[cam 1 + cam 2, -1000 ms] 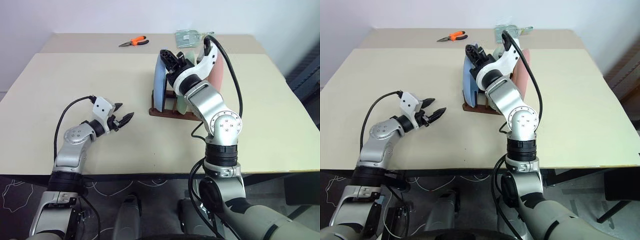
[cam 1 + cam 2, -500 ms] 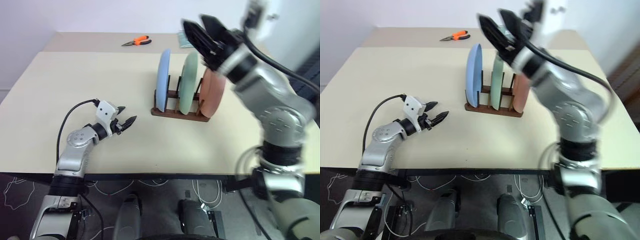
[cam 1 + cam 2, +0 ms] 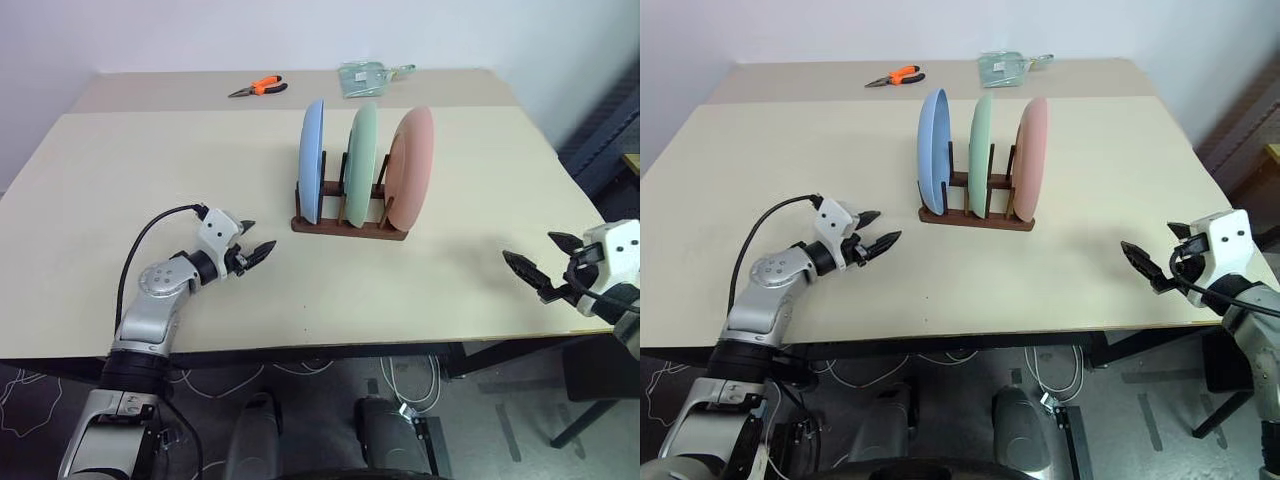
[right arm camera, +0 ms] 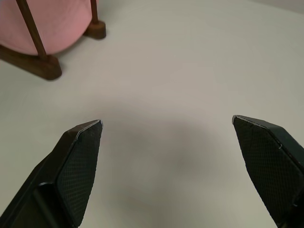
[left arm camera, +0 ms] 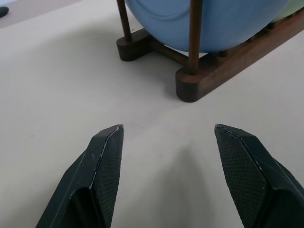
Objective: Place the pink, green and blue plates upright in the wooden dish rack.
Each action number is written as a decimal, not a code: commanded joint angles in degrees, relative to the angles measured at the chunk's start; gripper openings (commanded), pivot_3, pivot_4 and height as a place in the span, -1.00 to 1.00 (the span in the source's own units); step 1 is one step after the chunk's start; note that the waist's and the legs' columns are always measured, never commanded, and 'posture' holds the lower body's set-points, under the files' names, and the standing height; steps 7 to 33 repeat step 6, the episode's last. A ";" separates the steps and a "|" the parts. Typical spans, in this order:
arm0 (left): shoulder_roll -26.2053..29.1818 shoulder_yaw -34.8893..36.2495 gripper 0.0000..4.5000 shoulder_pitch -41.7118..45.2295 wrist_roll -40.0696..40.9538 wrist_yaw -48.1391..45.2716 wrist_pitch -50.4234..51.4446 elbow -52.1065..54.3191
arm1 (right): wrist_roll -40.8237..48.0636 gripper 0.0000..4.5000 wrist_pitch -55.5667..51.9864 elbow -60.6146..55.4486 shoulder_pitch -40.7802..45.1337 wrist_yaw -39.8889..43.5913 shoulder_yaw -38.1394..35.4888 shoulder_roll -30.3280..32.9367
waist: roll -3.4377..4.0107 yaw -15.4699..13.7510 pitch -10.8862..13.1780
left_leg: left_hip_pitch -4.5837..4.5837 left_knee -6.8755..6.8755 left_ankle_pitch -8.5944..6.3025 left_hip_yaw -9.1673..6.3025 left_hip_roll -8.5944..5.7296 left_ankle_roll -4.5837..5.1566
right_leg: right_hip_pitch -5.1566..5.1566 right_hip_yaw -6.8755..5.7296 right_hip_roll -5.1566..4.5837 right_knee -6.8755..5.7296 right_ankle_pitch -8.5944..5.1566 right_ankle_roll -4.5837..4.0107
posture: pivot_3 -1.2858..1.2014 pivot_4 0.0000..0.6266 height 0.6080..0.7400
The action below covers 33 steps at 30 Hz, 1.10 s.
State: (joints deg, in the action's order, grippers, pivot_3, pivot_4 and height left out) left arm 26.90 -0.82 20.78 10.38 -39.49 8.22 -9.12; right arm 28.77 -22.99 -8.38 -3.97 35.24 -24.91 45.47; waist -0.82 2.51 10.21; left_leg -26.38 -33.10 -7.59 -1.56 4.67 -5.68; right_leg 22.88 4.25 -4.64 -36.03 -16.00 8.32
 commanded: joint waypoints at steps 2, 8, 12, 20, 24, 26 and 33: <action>0.79 1.14 0.39 -1.71 -0.64 1.19 -0.29 2.86 | -3.12 0.99 5.74 3.46 3.64 1.63 2.77 -2.47 | 0.00 -0.08 0.00 | -0.01 0.04 0.00 0.00 0.00 0.00 | 0.00 0.00 0.01 0.00 -0.03 0.04 | 0.03 -0.52 1.00; 0.76 1.15 0.39 -3.40 -1.63 2.85 -0.82 3.96 | -4.65 0.99 7.85 7.22 6.96 3.29 4.73 -3.17 | 0.01 -0.27 0.01 | -0.02 0.03 0.00 0.00 -0.01 0.00 | 0.01 0.00 0.01 -0.01 -0.04 0.06 | 0.03 -0.52 1.00; 0.76 1.15 0.39 -3.40 -1.63 2.85 -0.82 3.96 | -4.65 0.99 7.85 7.22 6.96 3.29 4.73 -3.17 | 0.01 -0.27 0.01 | -0.02 0.03 0.00 0.00 -0.01 0.00 | 0.01 0.00 0.01 -0.01 -0.04 0.06 | 0.03 -0.52 1.00; 0.76 1.15 0.39 -3.40 -1.63 2.85 -0.82 3.96 | -4.65 0.99 7.85 7.22 6.96 3.29 4.73 -3.17 | 0.01 -0.27 0.01 | -0.02 0.03 0.00 0.00 -0.01 0.00 | 0.01 0.00 0.01 -0.01 -0.04 0.06 | 0.03 -0.52 1.00; 0.76 1.15 0.39 -3.40 -1.63 2.85 -0.82 3.96 | -4.65 0.99 7.85 7.22 6.96 3.29 4.73 -3.17 | 0.01 -0.27 0.01 | -0.02 0.03 0.00 0.00 -0.01 0.00 | 0.01 0.00 0.01 -0.01 -0.04 0.06 | 0.03 -0.52 1.00; 0.76 1.15 0.39 -3.40 -1.63 2.85 -0.82 3.96 | -4.65 0.99 7.85 7.22 6.96 3.29 4.73 -3.17 | 0.01 -0.27 0.01 | -0.02 0.03 0.00 0.00 -0.01 0.00 | 0.01 0.00 0.01 -0.01 -0.04 0.06 | 0.03 -0.52 1.00; 0.76 1.15 0.39 -3.40 -1.63 2.85 -0.82 3.96 | -4.65 0.99 7.85 7.22 6.96 3.29 4.73 -3.17 | 0.01 -0.27 0.01 | -0.02 0.03 0.00 0.00 -0.01 0.00 | 0.01 0.00 0.01 -0.01 -0.04 0.06 | 0.03 -0.52 1.00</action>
